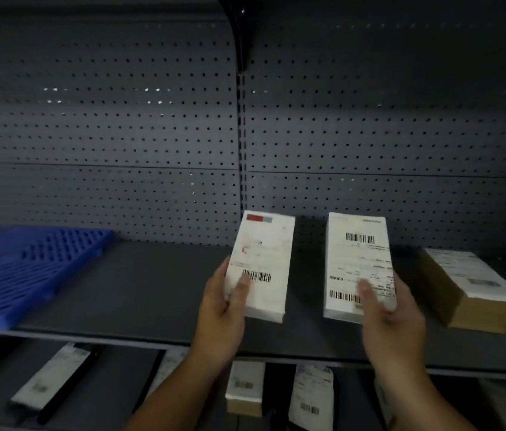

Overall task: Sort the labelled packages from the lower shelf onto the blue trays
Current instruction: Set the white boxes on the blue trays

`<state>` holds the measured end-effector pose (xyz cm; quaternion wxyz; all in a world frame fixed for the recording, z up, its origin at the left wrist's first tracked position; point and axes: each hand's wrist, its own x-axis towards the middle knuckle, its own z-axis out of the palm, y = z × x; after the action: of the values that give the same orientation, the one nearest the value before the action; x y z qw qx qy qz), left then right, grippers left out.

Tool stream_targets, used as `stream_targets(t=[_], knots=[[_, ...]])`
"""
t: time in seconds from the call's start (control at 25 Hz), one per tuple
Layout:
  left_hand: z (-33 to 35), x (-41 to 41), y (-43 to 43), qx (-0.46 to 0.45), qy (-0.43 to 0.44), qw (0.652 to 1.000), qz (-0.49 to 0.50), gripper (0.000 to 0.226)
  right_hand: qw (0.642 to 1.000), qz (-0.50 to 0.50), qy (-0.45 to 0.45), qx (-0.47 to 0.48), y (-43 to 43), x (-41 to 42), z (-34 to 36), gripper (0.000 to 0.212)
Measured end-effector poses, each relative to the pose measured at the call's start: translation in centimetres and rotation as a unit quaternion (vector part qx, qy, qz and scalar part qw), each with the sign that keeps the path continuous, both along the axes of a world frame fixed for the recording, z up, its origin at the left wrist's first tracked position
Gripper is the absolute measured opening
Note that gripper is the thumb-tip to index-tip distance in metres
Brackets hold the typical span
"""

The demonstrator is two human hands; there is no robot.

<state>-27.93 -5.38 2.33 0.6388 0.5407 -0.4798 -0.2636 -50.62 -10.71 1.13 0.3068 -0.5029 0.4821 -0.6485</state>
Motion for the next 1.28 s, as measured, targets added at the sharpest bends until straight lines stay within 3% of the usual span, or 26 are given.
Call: stream_targets(t=[0.12,0.24,0.48,0.76,0.92,1.08,1.28], knots=[[2.3,2.3,2.6,-0.045,-0.034,0.998,0.030,0.037,0.998,0.062,-0.028,0.003,-0.1,3.4,0.4,0.030],[3.0,5.6,5.6,-0.031,-0.038,0.996,0.077,0.046,0.992,0.120,-0.028,0.007,0.9,7.8,0.5,0.030],[2.1,15.0,11.1,-0.009,-0.028,0.988,0.149,0.030,0.977,0.212,-0.034,-0.012,5.2,17.8,2.1,0.023],[2.7,30.1,16.1,-0.020,-0.010,0.990,0.141,0.028,0.975,0.218,-0.051,-0.006,9.9,33.5,3.0,0.009],[3.8,38.6,18.3,-0.019,-0.010,0.989,0.144,0.027,0.969,0.243,-0.051,0.005,11.9,42.2,3.7,0.014],[4.1,46.0,20.0,-0.019,-0.018,0.986,0.165,0.041,0.962,0.268,-0.051,0.004,12.3,50.0,4.7,0.014],[4.1,54.6,18.5,-0.009,-0.005,0.983,0.181,0.024,0.960,0.276,-0.048,0.002,10.8,57.7,5.2,0.015]])
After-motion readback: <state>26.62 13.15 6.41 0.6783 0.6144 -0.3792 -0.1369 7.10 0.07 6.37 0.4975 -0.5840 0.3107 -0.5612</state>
